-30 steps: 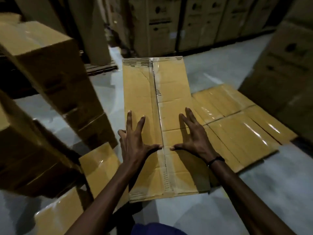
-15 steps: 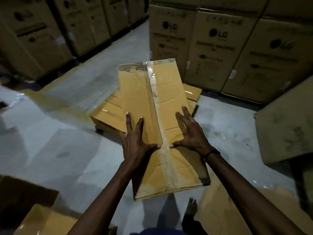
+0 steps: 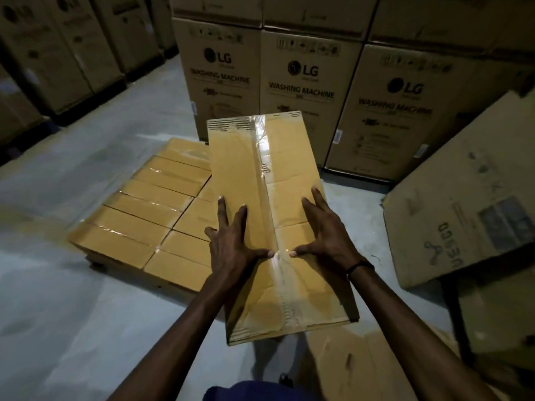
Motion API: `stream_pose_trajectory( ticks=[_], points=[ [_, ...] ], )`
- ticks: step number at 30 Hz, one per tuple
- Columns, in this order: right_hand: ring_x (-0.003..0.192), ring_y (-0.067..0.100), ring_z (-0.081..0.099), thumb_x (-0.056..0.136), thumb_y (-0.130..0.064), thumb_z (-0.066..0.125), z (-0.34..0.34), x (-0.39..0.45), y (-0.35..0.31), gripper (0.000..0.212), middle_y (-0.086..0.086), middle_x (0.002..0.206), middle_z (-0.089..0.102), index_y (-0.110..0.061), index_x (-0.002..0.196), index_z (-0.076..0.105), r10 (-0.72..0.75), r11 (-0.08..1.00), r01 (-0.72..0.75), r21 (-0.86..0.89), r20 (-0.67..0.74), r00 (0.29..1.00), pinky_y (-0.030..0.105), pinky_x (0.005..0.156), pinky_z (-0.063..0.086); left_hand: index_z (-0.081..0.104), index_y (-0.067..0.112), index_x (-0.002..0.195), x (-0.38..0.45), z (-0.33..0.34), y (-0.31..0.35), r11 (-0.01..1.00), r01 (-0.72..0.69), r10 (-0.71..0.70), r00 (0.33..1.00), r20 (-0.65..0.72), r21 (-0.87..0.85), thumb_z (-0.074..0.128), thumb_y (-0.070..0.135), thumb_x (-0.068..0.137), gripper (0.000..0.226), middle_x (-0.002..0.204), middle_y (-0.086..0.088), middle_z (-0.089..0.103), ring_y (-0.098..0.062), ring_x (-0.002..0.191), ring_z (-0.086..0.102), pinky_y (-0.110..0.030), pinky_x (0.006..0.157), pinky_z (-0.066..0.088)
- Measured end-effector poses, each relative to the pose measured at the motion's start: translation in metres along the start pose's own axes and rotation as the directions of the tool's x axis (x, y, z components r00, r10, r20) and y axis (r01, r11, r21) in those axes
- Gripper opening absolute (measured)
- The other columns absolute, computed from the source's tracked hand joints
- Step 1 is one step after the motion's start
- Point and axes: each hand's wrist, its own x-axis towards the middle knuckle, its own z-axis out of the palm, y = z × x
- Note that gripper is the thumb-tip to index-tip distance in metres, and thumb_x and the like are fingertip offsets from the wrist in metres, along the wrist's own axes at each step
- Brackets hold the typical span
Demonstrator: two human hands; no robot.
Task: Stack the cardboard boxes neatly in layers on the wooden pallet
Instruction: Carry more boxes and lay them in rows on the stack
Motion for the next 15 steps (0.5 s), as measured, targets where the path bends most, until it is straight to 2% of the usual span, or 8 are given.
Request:
stream_pose_trajectory(
  ticks=[9,15],
  points=[
    [0.156,0.013,0.01,0.047,-0.054,0.099,-0.033,0.114,0.071,0.14,-0.01,0.171,0.002,-0.02,0.162,0.026,-0.022,1.0,0.021,0.014,0.044,0.999,0.031,0.12,0.017,0.024,0.033,0.159,0.116,0.042,0.037,0.999,0.041,-0.042,0.999,-0.006,-0.006,0.085,0.079,0.049,0.134,0.17,0.0,-0.021,-0.05,0.133,0.029,-0.056,0.1,0.043],
    [0.154,0.008,0.007,0.046,-0.053,0.099,-0.047,0.227,0.106,0.141,-0.011,0.171,0.002,-0.021,0.162,0.027,-0.03,0.999,0.032,-0.031,0.079,0.996,0.029,0.119,0.013,0.024,0.032,0.16,0.226,0.064,0.042,0.996,0.06,-0.061,0.998,-0.01,-0.069,0.087,0.077,0.05,0.134,0.17,-0.002,-0.019,-0.05,0.136,0.026,-0.056,0.103,0.04]
  ],
)
